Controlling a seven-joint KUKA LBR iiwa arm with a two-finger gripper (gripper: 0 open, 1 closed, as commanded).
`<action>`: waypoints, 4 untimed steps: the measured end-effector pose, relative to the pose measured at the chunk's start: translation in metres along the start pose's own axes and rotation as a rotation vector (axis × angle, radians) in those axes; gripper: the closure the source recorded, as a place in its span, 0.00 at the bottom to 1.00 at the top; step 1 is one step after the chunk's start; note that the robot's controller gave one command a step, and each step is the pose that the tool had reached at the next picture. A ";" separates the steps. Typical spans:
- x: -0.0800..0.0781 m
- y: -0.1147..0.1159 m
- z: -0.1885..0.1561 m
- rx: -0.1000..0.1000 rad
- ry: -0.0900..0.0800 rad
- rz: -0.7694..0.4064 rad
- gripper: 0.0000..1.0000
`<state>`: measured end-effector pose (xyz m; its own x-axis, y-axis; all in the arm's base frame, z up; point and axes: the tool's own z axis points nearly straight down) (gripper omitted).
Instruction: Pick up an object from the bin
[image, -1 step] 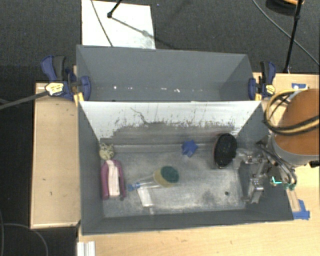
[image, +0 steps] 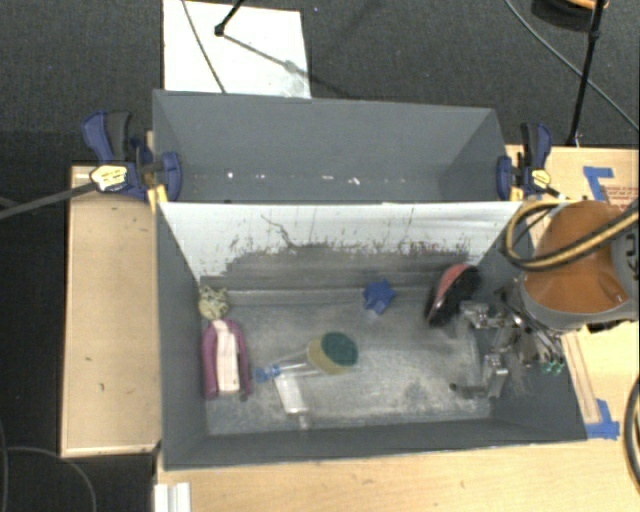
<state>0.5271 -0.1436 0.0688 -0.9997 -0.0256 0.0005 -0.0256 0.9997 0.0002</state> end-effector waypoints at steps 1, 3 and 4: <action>-0.069 0.012 -0.062 0.002 -0.015 0.005 0.00; -0.073 0.008 -0.011 0.004 -0.033 -0.024 0.00; -0.072 0.022 -0.010 0.002 -0.026 0.266 0.00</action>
Offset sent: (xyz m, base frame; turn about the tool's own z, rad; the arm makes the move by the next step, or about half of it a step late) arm 0.0636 0.0122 0.0575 0.0083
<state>0.5986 -0.1199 0.0786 -0.9710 0.2376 -0.0254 0.2376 0.9714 0.0017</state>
